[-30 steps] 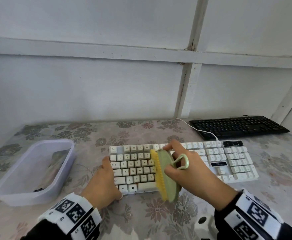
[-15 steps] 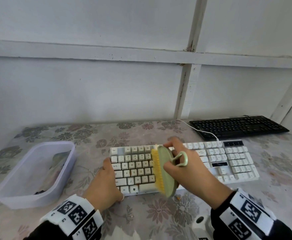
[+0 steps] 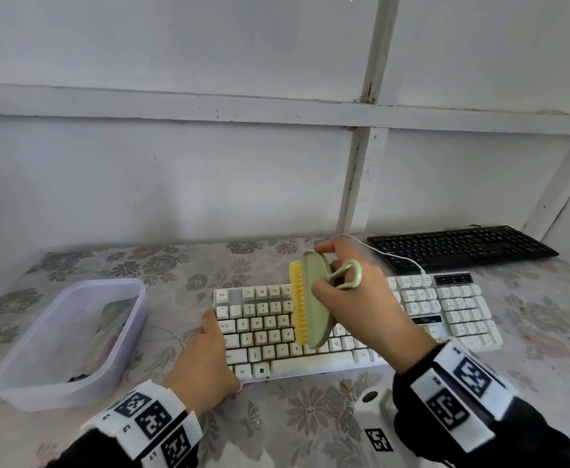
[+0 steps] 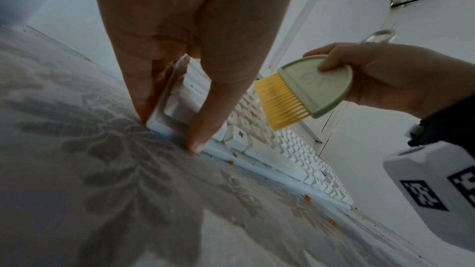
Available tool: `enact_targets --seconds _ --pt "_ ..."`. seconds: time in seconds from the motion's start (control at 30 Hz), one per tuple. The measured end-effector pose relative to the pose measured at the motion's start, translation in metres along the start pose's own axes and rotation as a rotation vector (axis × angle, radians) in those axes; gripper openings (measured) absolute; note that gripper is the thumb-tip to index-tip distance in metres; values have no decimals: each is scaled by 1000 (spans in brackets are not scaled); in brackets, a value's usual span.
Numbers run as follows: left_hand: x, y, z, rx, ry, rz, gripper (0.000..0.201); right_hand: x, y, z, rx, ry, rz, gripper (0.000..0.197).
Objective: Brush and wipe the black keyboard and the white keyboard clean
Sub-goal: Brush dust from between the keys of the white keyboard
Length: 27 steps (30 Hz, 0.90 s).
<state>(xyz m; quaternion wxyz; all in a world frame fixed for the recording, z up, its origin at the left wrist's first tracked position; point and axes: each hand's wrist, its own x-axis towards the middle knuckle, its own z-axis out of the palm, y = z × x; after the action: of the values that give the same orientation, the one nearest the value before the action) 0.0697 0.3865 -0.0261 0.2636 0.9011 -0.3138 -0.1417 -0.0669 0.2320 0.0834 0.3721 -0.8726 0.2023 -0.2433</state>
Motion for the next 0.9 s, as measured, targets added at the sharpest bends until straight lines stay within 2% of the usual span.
enact_targets --seconds 0.17,0.37,0.53,0.6,0.8,0.9 --pt "0 1 -1 -20 -1 6 99 -17 10 14 -39 -135 5 23" --pt "0 -1 0 -17 4 5 97 -30 8 0 -24 -234 56 22" --pt "2 -2 2 -4 4 17 97 -11 -2 -6 53 -28 18 28" --pt "2 -3 2 -9 4 22 97 -4 -1 -1 57 5 1 30" --pt "3 -4 1 -15 -4 18 98 -23 10 16 -9 -150 6 24" --pt "2 -2 1 -16 -1 22 96 -39 14 12 -14 -246 66 23"
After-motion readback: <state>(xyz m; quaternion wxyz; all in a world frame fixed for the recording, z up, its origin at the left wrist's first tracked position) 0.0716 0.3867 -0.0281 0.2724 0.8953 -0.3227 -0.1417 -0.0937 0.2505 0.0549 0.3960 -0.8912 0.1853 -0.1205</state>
